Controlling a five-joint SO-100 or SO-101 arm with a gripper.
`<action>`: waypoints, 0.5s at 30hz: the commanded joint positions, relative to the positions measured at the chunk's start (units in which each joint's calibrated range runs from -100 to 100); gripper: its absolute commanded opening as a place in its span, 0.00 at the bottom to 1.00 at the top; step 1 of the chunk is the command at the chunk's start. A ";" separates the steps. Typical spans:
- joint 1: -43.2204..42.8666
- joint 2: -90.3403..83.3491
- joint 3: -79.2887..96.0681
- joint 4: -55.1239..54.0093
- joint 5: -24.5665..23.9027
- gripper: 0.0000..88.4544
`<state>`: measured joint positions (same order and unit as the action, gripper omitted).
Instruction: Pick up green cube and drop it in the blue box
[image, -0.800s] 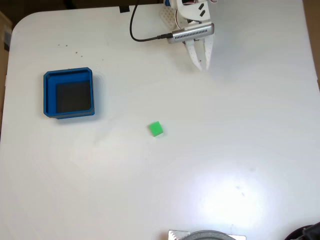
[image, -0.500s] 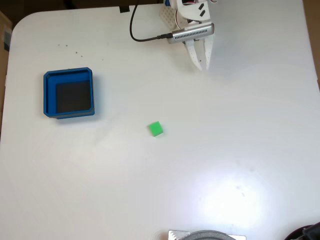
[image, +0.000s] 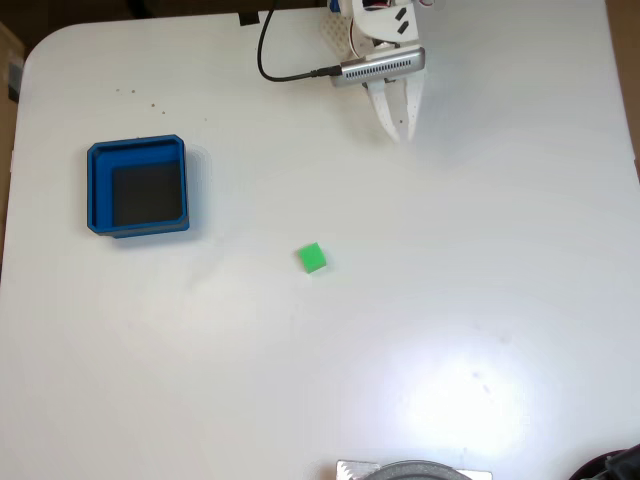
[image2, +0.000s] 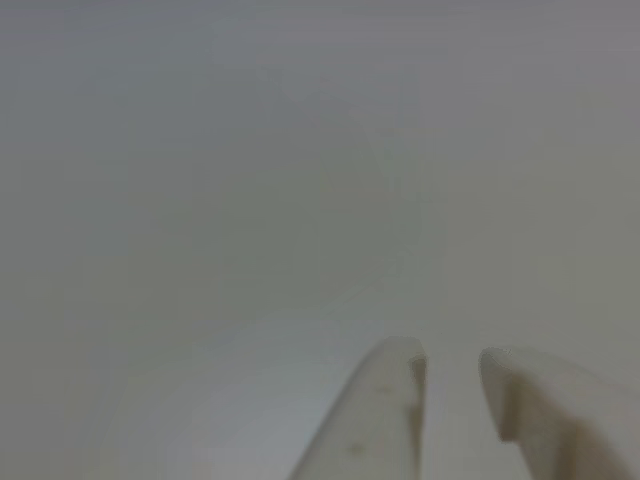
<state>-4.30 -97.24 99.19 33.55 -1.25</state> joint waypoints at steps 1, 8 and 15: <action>2.77 -0.33 0.27 -1.55 -0.05 0.02; 7.20 -0.33 0.27 -1.55 -0.05 0.02; 12.70 -0.33 0.27 -1.55 -0.05 0.02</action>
<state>6.15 -97.24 99.19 33.55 -1.25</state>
